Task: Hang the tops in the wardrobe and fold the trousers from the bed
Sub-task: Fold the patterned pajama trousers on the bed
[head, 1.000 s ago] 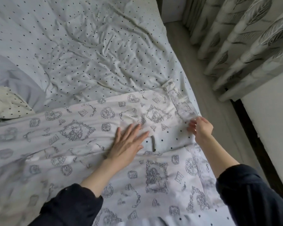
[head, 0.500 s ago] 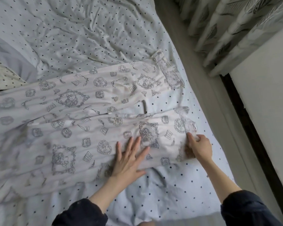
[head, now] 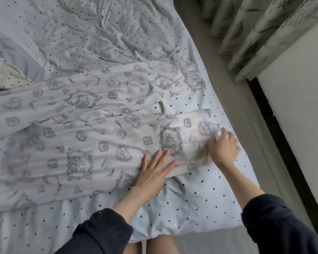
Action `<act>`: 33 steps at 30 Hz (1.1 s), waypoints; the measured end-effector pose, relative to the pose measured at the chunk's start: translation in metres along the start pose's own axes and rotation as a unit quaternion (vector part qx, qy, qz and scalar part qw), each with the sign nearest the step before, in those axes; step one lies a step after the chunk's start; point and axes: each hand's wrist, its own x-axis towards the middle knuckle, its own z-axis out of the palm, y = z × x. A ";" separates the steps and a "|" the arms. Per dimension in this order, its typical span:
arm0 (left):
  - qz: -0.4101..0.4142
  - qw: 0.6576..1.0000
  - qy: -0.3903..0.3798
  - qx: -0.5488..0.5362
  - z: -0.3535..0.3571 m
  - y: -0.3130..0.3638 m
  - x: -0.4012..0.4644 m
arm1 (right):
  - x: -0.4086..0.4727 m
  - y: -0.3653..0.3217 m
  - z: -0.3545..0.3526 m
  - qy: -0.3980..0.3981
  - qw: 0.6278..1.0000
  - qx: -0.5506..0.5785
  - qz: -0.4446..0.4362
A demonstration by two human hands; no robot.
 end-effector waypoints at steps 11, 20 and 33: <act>-0.163 0.981 0.099 0.048 0.028 -0.112 -0.100 | -0.128 -0.078 0.081 -0.115 0.947 -0.113 -0.277; -0.227 0.955 0.186 0.049 0.045 -0.216 -0.209 | -0.239 -0.156 0.137 -0.191 0.901 -0.114 -0.372; -0.281 0.918 0.276 0.053 0.057 -0.357 -0.322 | -0.344 -0.282 0.193 -0.103 0.793 -0.229 -0.555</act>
